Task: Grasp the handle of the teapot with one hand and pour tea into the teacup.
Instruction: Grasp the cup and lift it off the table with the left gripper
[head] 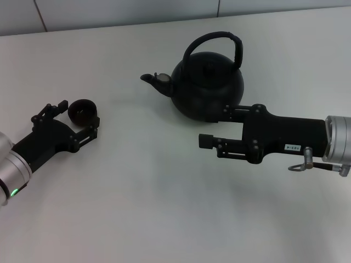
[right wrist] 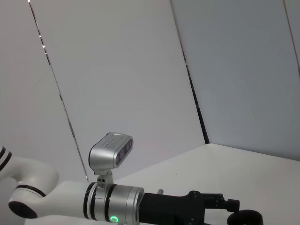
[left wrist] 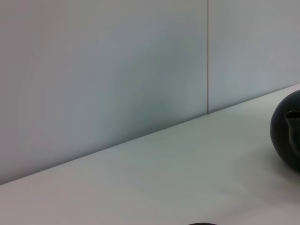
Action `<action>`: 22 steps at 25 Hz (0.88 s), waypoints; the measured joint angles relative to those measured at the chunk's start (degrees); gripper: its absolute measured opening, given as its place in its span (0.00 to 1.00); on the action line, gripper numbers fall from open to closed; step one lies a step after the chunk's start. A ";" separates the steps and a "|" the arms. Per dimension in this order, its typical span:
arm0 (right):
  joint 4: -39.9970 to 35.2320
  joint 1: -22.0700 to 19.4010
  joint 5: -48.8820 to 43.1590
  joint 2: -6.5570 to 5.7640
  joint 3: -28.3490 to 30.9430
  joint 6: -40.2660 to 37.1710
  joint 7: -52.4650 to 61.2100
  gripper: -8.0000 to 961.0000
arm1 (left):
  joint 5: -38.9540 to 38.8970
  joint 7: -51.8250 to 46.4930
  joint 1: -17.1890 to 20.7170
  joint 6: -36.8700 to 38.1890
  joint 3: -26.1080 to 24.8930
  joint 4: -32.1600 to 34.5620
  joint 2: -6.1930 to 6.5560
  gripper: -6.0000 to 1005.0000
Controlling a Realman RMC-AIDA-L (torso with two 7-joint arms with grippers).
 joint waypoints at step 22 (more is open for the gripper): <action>0.00 0.00 0.12 0.00 0.25 -0.07 0.01 0.66 | 0.00 0.00 -1.20 -2.10 0.66 0.00 0.00 0.80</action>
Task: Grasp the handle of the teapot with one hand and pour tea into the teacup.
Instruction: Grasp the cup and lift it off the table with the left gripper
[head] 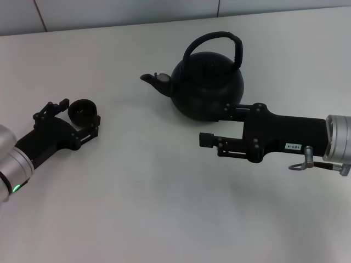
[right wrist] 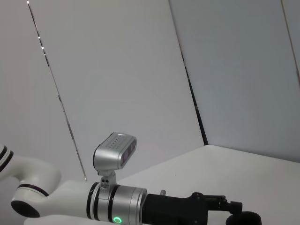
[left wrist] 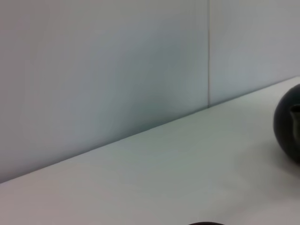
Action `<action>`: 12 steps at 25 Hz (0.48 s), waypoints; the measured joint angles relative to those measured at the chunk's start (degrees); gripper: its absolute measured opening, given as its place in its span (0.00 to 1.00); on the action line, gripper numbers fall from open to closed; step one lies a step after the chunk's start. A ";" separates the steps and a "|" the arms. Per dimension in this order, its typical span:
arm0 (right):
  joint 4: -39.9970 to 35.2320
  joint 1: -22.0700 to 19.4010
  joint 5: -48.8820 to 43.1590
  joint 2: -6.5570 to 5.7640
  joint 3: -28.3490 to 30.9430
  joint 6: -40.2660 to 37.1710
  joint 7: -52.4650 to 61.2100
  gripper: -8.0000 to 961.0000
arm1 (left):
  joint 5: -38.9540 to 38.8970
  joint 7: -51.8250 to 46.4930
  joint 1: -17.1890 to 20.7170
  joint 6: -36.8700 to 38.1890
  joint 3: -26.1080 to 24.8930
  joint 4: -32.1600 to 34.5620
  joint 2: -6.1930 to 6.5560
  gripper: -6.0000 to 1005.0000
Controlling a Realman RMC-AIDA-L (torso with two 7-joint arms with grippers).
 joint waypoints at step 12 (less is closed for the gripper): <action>0.00 0.44 0.07 0.00 -0.05 0.08 0.25 0.66 | -0.10 -0.03 -0.35 -0.16 3.09 0.10 0.00 0.71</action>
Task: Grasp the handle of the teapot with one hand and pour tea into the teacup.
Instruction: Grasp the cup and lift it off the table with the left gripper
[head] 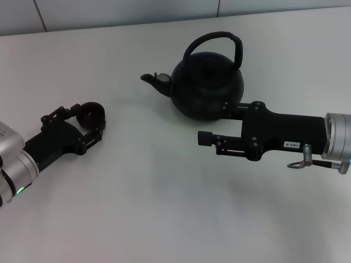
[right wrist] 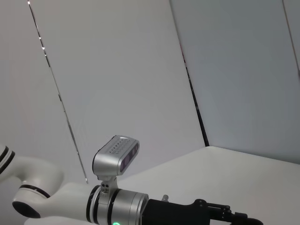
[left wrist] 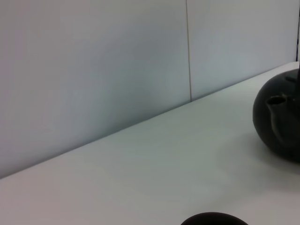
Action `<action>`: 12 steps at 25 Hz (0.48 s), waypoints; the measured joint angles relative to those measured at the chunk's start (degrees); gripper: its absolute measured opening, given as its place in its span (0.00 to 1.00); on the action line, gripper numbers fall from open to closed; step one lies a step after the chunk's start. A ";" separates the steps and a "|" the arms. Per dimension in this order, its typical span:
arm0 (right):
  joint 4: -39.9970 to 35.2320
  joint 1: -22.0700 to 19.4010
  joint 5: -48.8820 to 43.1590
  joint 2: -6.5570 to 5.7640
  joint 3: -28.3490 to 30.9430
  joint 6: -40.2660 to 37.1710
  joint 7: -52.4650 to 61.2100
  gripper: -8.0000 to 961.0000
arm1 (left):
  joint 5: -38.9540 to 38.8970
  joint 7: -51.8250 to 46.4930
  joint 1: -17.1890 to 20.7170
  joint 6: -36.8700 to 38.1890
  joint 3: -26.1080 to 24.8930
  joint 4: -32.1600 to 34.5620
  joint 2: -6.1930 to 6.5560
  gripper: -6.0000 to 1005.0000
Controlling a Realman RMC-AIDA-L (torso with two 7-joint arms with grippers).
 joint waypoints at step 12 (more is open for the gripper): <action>0.02 0.00 0.61 0.00 -0.01 0.07 0.00 0.66 | 0.07 -0.75 -0.07 3.12 0.45 0.51 0.00 0.68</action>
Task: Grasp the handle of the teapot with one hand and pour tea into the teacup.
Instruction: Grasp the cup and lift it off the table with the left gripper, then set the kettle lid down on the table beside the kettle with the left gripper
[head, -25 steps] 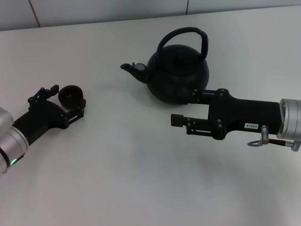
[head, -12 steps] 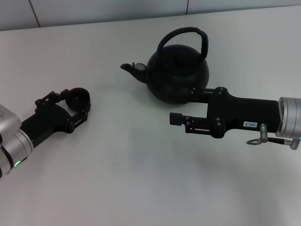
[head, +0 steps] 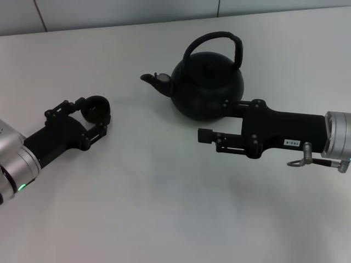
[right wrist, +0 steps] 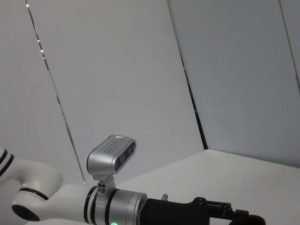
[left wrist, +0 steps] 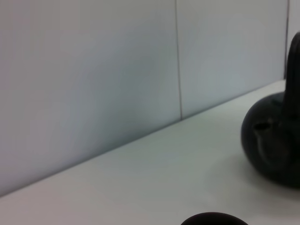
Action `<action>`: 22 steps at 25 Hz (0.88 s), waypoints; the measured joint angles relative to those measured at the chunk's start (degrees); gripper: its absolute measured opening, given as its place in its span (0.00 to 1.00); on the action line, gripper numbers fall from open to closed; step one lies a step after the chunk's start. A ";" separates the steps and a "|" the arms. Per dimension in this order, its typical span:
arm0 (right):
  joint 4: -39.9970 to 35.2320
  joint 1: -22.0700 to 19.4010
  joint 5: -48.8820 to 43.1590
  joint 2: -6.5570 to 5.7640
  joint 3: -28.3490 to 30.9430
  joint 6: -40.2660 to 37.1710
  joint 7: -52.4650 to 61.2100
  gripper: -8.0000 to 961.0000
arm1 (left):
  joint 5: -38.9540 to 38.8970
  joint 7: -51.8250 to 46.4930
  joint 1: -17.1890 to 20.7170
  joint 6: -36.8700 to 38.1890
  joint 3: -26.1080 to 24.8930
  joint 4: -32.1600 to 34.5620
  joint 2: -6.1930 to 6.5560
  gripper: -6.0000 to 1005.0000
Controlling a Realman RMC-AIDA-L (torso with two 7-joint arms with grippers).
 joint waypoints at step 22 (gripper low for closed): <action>0.16 0.20 0.80 0.00 -1.37 -0.69 -0.23 0.66 | 0.03 -3.17 -2.54 5.13 5.32 -0.36 0.00 0.68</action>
